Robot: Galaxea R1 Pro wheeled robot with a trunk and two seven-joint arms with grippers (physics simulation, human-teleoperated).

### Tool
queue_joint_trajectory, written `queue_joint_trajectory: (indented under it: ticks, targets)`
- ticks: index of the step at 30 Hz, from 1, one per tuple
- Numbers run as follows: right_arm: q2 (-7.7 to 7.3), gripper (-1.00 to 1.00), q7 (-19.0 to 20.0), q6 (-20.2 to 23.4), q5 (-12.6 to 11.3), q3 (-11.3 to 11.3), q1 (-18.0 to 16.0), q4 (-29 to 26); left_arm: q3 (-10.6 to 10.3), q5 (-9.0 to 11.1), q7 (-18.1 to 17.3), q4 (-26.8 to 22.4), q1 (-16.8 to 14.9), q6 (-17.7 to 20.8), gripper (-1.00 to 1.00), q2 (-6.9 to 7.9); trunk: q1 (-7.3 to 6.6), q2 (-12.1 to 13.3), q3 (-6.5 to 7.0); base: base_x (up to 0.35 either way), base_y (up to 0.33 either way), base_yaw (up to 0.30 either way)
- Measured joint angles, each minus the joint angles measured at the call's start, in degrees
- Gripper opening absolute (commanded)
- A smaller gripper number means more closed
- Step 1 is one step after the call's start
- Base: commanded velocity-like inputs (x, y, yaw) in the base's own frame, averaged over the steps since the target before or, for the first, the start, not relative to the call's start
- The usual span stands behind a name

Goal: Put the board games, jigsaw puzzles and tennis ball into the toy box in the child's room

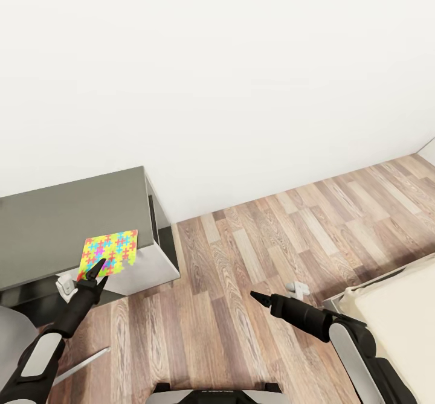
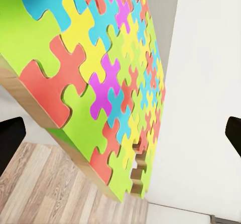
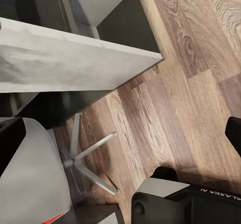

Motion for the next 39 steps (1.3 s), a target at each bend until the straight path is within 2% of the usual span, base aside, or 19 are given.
queue_joint_trajectory:
  ticks: [31, 32, 39]
  targets:
    - [0.0, 1.0, 0.02, -0.02, -0.03, 0.0, 0.0, 0.0, 0.07, 0.0, -0.18, -0.03, 0.0, -0.13, 1.0, 0.01, 0.0, 0.0, 0.0, 0.025, 0.0, 0.0]
    - [0.0, 1.0, 0.03, -0.02, -0.04, 0.0, 0.0, 0.0, 0.07, 0.0, -0.18, -0.01, 0.0, -0.13, -1.0, 0.01, 0.0, 0.0, 0.0, 0.0, 0.0, 0.0]
    - [0.0, 1.0, -0.01, -0.02, -0.07, 0.0, 0.0, 0.0, 0.06, 0.53, -0.21, -0.03, -0.01, 0.28, -1.0, 0.0, 0.0, -0.01, 0.0, 0.0, 0.0, 0.0]
